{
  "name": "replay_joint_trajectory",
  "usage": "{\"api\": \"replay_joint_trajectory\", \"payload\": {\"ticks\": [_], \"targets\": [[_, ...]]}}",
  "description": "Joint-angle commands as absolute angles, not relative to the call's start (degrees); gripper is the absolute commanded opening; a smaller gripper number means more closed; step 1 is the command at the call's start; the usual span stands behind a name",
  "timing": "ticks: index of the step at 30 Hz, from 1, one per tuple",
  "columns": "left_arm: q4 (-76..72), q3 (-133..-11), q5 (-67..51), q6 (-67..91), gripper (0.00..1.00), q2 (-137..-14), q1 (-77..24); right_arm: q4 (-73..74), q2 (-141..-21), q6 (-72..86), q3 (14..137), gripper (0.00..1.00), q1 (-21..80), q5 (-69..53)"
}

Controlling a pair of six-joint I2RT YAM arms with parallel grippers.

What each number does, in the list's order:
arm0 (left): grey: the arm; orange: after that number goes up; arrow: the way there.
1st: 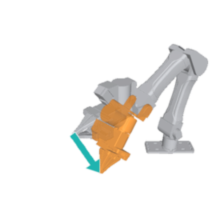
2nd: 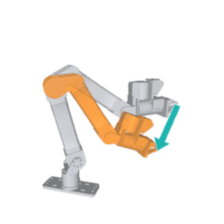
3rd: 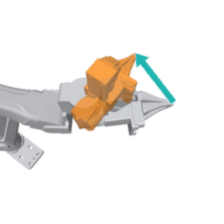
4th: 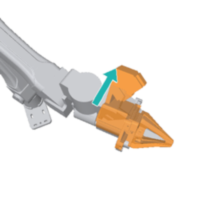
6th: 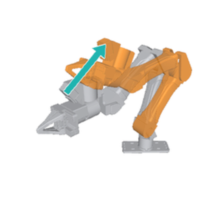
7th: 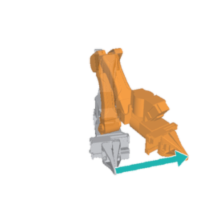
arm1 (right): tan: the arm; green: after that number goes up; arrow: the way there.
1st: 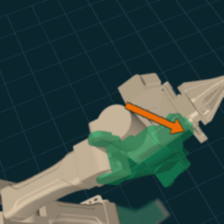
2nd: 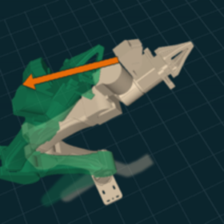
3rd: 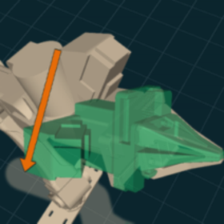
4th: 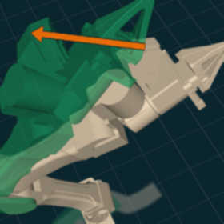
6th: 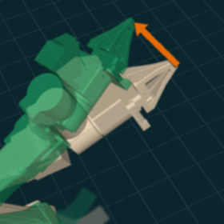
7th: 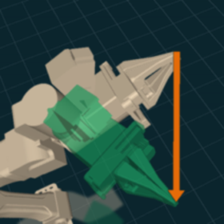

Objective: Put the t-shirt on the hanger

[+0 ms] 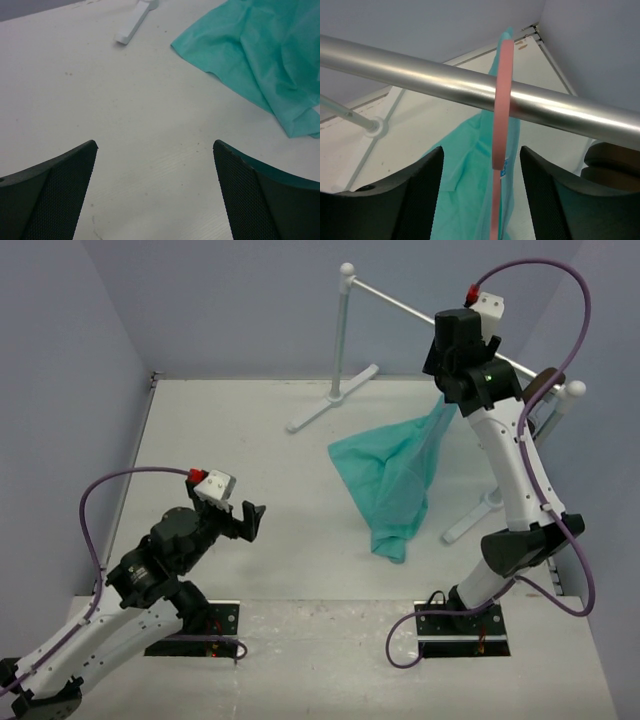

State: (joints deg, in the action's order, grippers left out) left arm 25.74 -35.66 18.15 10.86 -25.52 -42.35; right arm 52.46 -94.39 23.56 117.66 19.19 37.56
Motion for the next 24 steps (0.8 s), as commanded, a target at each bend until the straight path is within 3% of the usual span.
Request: {"api": "replay_joint_trajectory", "payload": {"ticks": [1, 9, 17, 24], "targets": [[23.0, -36.1, 21.8, 13.6, 1.0, -26.4, -33.4, 49.4, -84.7, 25.0, 112.5, 0.96, 20.1, 29.3], [25.6, -37.8, 29.5, 17.1, 1.0, -28.7, -25.8, 44.3, -56.7, 19.1, 91.5, 0.99, 21.5, 11.2], [26.8, -37.7, 35.1, 17.3, 1.0, -23.6, -25.0, 48.9, -31.5, 17.4, 69.3, 0.99, 21.5, 16.4], [26.3, -36.7, 34.0, 16.1, 1.0, -20.5, -24.9, 48.9, -19.6, 17.1, 58.1, 0.99, 21.5, 19.7]]}}
